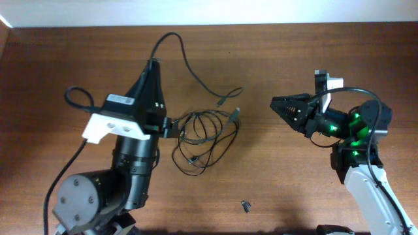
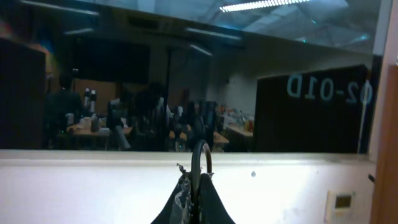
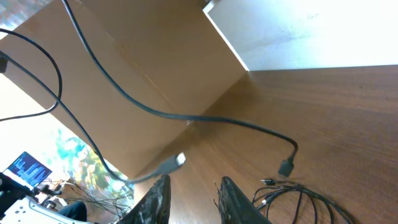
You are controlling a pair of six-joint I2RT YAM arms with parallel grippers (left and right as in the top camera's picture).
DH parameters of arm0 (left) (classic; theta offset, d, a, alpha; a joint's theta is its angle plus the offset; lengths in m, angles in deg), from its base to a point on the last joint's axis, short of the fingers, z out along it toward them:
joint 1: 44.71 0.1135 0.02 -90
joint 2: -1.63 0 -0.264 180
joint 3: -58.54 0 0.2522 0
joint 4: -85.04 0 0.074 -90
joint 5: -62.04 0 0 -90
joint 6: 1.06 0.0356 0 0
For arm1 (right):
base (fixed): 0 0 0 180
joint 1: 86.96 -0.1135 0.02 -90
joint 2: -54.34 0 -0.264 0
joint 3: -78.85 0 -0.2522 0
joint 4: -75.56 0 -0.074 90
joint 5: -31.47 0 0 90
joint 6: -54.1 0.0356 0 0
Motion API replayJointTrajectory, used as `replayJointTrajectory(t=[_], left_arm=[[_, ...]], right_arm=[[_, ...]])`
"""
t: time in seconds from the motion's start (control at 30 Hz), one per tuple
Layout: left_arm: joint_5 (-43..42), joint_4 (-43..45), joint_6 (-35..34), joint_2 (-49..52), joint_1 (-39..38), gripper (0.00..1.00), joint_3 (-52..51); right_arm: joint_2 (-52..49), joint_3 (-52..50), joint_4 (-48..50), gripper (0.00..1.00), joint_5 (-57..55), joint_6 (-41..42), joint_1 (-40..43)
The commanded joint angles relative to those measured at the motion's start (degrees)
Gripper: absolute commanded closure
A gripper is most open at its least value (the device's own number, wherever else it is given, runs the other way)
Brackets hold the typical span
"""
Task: Untangle cables
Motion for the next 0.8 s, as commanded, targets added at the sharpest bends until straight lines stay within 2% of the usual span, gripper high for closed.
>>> replayJointTrajectory(t=[0.0,0.17,0.27,0.33,0.43,0.5,0.7,0.77], left_arm=[[1.4,-0.2,0.6,-0.7,0.1,1.00,0.5],[-1.3,-1.6,0.5,-0.5,0.1,1.00,0.5],[-4.2,-0.2,-2.2,0.0,0.1,1.00,0.5],[-4.2,0.6,-4.4,0.2,0.1,1.00,0.5],[-4.2,1.2,-8.8,0.2,0.1,1.00,0.5],[-4.2,1.2,-12.1,0.2,0.1,1.00,0.5],[-4.9,1.2,-20.0,0.2,0.0,1.00,0.5],[-4.9,1.2,-22.3,0.2,0.0,1.00,0.5]], right_arm=[[-0.3,0.6,0.2,0.74,0.5,-0.9,0.3],[-0.3,0.6,-0.9,0.73,-1.2,-3.7,0.3],[-0.3,0.6,-2.5,0.62,0.8,-13.0,0.3],[-0.3,0.6,-5.3,0.51,0.7,-17.4,0.3],[-0.7,0.6,-8.6,0.46,0.4,-22.2,0.3],[-1.9,0.6,-9.8,0.42,-0.8,-22.8,0.3],[-7.9,0.6,-9.9,0.41,-1.0,-22.9,0.2],[-9.7,0.6,-9.8,0.34,-1.0,-23.3,-0.2]])
